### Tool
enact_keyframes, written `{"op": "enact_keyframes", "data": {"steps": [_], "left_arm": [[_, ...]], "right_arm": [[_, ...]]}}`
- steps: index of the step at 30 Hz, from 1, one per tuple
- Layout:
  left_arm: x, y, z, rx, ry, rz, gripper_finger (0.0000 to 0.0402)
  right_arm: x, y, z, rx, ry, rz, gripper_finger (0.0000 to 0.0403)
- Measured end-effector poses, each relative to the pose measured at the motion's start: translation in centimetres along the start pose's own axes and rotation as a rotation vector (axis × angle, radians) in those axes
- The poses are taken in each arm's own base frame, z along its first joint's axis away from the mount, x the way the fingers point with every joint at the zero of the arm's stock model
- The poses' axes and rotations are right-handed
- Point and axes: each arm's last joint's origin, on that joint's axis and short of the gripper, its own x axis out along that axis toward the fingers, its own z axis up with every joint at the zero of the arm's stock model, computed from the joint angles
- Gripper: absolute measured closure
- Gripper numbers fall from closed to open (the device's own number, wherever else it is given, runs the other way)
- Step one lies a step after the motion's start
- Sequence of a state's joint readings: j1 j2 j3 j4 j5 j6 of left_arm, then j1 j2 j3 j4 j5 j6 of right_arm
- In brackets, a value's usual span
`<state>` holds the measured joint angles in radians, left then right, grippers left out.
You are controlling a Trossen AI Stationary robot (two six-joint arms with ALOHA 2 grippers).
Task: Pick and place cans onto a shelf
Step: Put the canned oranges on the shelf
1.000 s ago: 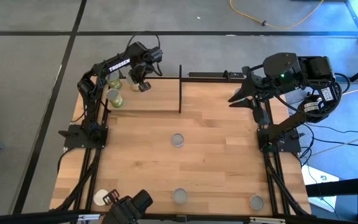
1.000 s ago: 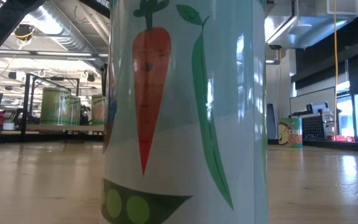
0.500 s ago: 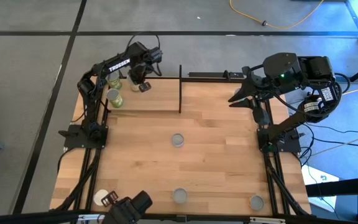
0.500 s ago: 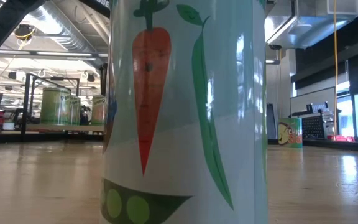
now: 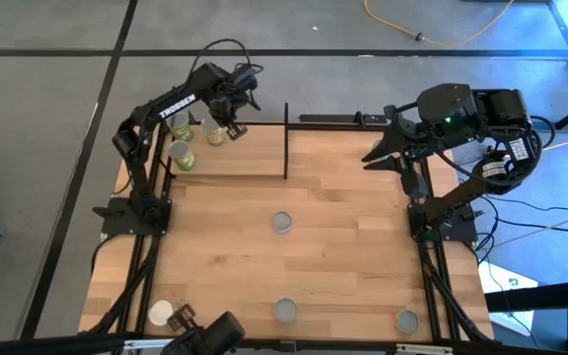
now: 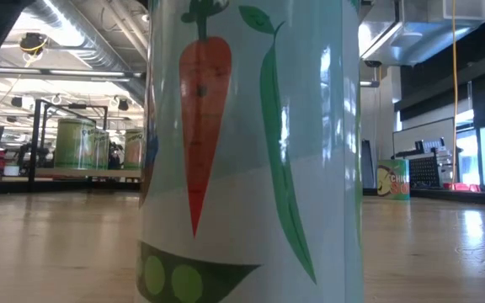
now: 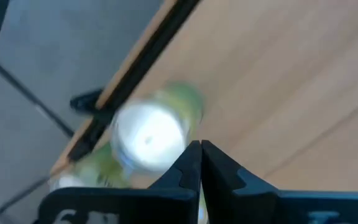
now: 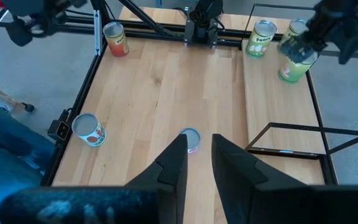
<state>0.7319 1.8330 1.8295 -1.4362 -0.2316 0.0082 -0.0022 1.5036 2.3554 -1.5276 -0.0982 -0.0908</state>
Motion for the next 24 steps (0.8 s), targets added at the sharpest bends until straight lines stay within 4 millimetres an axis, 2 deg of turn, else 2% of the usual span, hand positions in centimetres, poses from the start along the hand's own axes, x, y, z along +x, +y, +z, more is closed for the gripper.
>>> {"op": "enact_keyframes", "data": {"steps": [5, 10, 15, 24], "left_arm": [[2.2, -0.7, 1.4, 0.020, -0.002, -0.049, 0.0401], [4.2, -1.1, 2.1, 0.058, 0.063, 0.018, 0.0401], [4.8, -1.2, 2.2, 0.084, 0.090, 0.045, 0.0401], [4.9, 0.0, 1.4, 0.084, 0.185, 0.110, 0.0401]], "right_arm": [[0.0, 0.0, 0.0, 0.000, 0.000, 0.000, 0.0327], [0.0, 0.0, 0.0, 0.001, 0.001, 0.000, 0.0327], [0.0, 0.0, 0.0, 0.002, 0.001, 0.000, 0.0327], [0.0, 0.0, 0.0, 0.003, 0.002, 0.000, 0.0327]]}}
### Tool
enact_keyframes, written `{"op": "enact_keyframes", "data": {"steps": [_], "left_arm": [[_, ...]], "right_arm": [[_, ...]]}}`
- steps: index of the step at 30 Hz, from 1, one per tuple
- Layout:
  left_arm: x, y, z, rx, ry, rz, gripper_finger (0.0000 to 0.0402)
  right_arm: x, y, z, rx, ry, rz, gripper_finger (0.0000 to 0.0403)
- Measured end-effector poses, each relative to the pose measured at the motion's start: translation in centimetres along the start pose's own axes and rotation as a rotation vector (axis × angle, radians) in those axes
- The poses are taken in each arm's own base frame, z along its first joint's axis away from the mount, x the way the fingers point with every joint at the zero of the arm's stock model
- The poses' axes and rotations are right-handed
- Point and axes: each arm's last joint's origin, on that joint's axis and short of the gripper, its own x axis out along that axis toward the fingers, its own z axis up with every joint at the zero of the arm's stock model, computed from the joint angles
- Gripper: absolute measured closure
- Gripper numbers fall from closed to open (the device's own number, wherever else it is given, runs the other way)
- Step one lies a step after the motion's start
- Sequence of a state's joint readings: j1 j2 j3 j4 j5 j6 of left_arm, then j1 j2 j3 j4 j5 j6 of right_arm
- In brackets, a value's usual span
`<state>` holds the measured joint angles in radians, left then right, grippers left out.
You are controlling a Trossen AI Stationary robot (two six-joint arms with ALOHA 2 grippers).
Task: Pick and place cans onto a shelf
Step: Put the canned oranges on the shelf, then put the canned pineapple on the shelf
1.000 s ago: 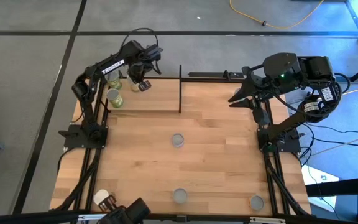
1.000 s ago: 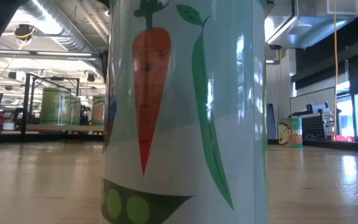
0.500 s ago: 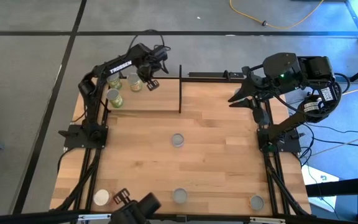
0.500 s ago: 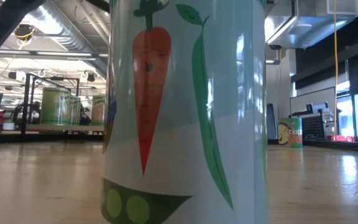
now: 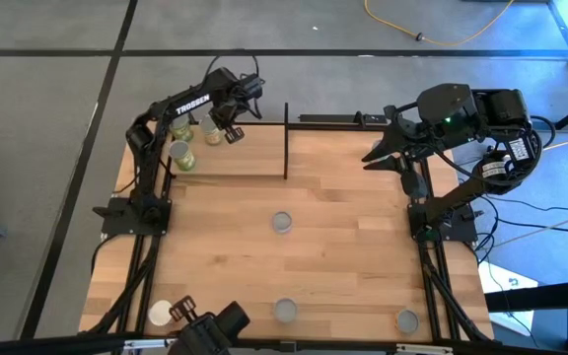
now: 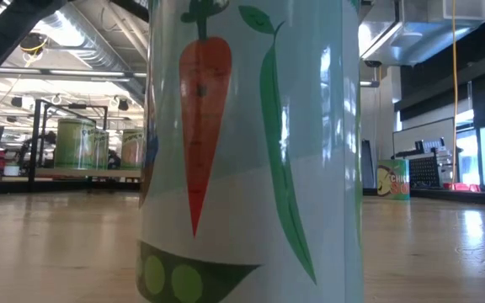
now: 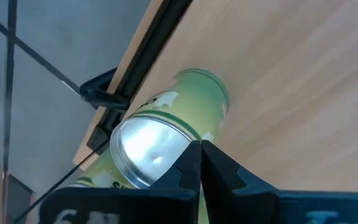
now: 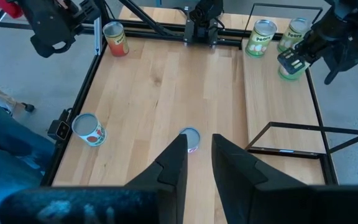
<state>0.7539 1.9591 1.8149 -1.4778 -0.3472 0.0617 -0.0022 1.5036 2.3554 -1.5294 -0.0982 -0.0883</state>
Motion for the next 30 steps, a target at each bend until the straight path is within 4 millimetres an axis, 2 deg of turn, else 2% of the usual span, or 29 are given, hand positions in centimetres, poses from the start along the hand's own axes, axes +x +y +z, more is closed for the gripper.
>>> {"op": "enact_keyframes", "data": {"steps": [10, 13, 16, 20, 23, 26, 30], "left_arm": [[0.0, 0.0, 0.0, -0.005, -0.001, 0.003, 0.0401], [-0.7, -0.3, -0.2, -0.002, -0.023, -0.022, 0.0401], [-3.2, -1.0, -0.9, -0.006, -0.103, -0.110, 0.0401], [-7.7, -2.4, -2.6, 0.040, -0.252, -0.212, 0.0401], [-11.0, -3.6, -4.7, 0.091, -0.356, -0.236, 0.0401], [-13.3, -5.1, -7.1, 0.163, -0.416, -0.293, 0.0401], [-16.0, -7.0, -10.4, 0.252, -0.492, -0.420, 0.0401]], "right_arm": [[0.0, 0.0, 0.0, -0.002, 0.001, 0.000, 0.0327], [0.0, 0.0, -0.1, -0.002, 0.007, 0.001, 0.0327], [0.0, 0.0, -0.2, 0.000, 0.026, 0.002, 0.0327], [0.0, 0.0, -0.4, 0.005, 0.042, 0.003, 0.0327], [0.0, -0.1, -0.4, 0.052, 0.046, -0.036, 0.0327], [0.1, -0.3, -0.5, 0.118, 0.050, -0.101, 0.0327], [0.8, -0.3, -0.6, 0.137, 0.076, -0.086, 0.0327]]}}
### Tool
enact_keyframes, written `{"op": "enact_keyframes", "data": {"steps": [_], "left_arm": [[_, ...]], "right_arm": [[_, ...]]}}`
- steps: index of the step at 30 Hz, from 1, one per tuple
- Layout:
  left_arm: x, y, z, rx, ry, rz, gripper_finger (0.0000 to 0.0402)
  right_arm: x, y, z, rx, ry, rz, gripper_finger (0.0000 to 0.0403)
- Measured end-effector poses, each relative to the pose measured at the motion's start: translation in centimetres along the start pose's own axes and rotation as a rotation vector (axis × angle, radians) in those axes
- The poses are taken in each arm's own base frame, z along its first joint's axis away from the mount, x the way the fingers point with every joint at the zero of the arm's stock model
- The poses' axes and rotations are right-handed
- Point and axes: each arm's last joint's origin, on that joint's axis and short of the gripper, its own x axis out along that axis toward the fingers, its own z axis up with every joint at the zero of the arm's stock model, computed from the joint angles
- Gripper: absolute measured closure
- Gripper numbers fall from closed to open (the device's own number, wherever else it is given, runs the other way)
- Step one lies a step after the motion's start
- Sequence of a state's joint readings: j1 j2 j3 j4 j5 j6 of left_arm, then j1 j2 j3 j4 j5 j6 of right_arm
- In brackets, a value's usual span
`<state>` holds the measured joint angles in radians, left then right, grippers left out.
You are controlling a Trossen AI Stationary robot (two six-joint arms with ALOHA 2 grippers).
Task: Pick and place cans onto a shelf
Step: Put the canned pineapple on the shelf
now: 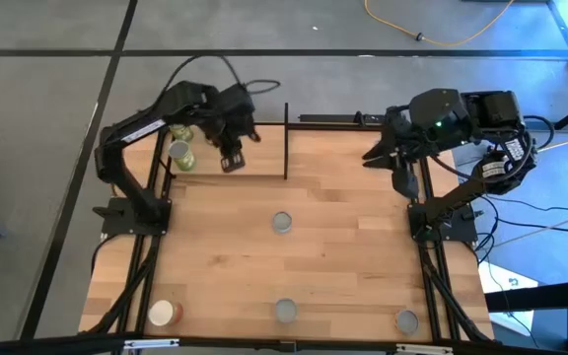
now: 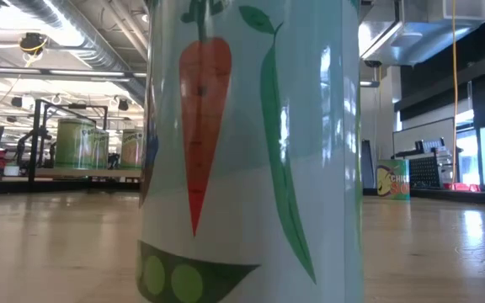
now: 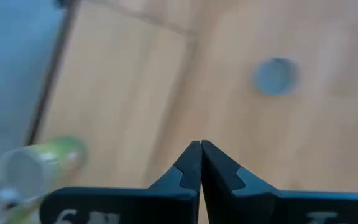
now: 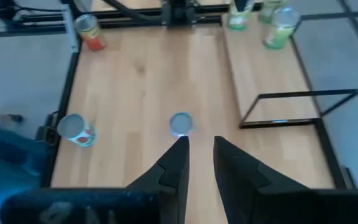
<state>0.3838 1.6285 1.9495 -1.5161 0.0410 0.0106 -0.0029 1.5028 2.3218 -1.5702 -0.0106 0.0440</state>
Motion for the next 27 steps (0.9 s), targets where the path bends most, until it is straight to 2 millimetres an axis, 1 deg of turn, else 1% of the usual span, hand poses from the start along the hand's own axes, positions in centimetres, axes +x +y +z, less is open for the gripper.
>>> {"op": "enact_keyframes", "data": {"steps": [4, 8, 11, 13, 16, 19, 21, 24, 27], "left_arm": [[-1.7, -3.1, -1.3, 0.041, -0.022, -0.107, 0.0401], [-3.2, -5.6, -3.0, 0.090, -0.010, -0.179, 0.0401], [-4.2, -7.4, -4.0, 0.135, -0.007, -0.304, 0.0401], [-4.8, -8.5, -4.7, 0.142, 0.002, -0.361, 0.0401], [-5.4, -10.2, -5.7, 0.122, 0.022, -0.395, 0.0401], [-5.9, -11.8, -7.0, 0.053, 0.070, -0.424, 0.0401], [-5.8, -13.0, -8.0, -0.012, 0.124, -0.432, 0.0401], [-5.1, -14.7, -9.3, -0.174, 0.230, -0.398, 0.0401], [-4.5, -16.4, -10.8, -0.344, 0.308, -0.331, 0.0401]], "right_arm": [[1.7, 0.2, -0.2, 0.009, 0.069, 0.066, 0.0327], [4.2, 0.3, -0.6, 0.018, 0.162, 0.130, 0.0327], [6.2, 0.4, -0.6, 0.026, 0.216, 0.165, 0.0327], [7.7, 0.5, -0.6, 0.032, 0.244, 0.190, 0.0327], [9.4, 0.8, -0.7, 0.028, 0.271, 0.235, 0.0327], [10.9, 1.4, -1.0, -0.014, 0.289, 0.284, 0.0327], [11.6, 1.7, -1.2, -0.044, 0.300, 0.298, 0.0327], [12.2, 2.2, -1.4, -0.077, 0.294, 0.311, 0.0327], [12.3, 2.6, -1.3, -0.090, 0.284, 0.321, 0.0327]]}}
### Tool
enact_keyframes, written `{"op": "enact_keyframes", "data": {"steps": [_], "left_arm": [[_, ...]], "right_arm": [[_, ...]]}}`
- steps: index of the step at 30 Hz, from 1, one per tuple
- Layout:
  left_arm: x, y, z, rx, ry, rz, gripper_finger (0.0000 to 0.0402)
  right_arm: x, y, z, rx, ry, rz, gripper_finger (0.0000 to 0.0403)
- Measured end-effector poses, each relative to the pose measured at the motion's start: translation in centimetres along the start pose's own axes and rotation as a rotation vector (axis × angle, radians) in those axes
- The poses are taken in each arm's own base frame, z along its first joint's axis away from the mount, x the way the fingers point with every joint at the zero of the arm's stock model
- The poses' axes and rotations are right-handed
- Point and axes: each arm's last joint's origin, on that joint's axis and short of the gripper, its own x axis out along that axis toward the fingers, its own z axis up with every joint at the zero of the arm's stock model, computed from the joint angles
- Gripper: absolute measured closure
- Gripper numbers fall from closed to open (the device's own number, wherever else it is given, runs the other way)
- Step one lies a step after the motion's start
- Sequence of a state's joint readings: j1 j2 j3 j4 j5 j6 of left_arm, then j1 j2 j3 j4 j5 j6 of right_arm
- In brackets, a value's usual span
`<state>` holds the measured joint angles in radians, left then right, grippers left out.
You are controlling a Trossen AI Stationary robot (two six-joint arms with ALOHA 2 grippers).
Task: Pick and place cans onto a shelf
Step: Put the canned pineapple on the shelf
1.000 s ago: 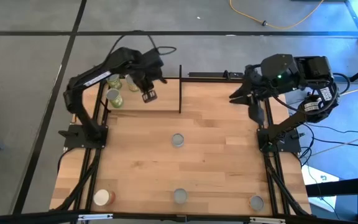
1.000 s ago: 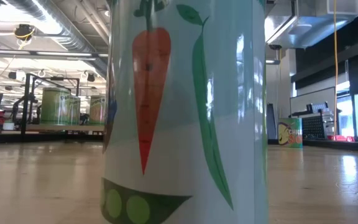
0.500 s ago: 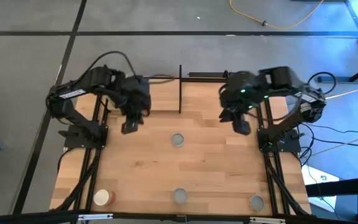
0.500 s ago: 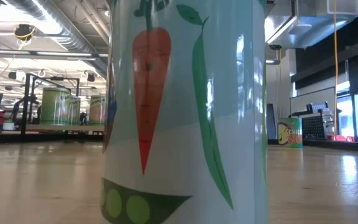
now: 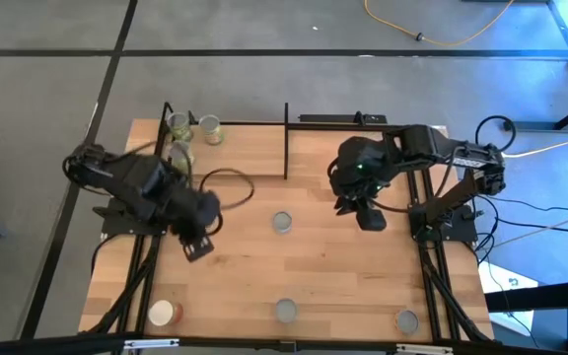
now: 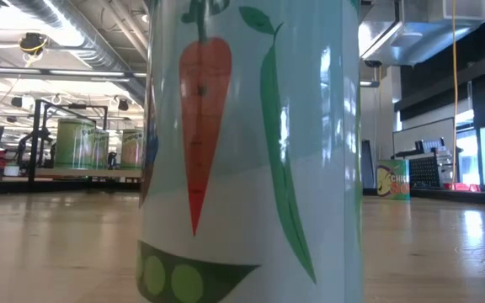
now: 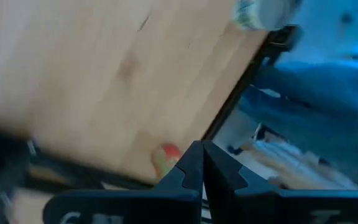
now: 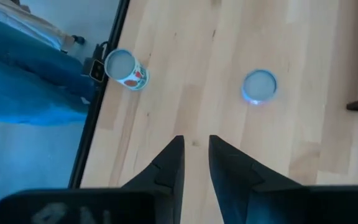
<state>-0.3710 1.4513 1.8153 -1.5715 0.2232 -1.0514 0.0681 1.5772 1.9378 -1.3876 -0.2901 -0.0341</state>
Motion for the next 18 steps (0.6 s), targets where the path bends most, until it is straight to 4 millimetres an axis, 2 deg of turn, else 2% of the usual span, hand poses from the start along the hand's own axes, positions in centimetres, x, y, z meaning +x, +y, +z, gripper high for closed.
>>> {"op": "enact_keyframes", "data": {"steps": [9, 12, 18], "left_arm": [[4.6, -1.3, -5.3, -0.342, 0.028, 0.186, 0.0401], [6.0, -1.5, -7.0, -0.404, 0.080, 0.221, 0.0400], [9.2, -2.0, -8.6, -0.493, 0.117, 0.184, 0.0379]], "right_arm": [[0.1, 0.5, 0.2, -0.076, -0.020, 0.009, 0.0327], [0.1, 0.5, 0.2, -0.077, -0.021, 0.009, 0.0327], [0.1, 0.5, 0.3, -0.065, -0.030, 0.009, 0.0327]]}}
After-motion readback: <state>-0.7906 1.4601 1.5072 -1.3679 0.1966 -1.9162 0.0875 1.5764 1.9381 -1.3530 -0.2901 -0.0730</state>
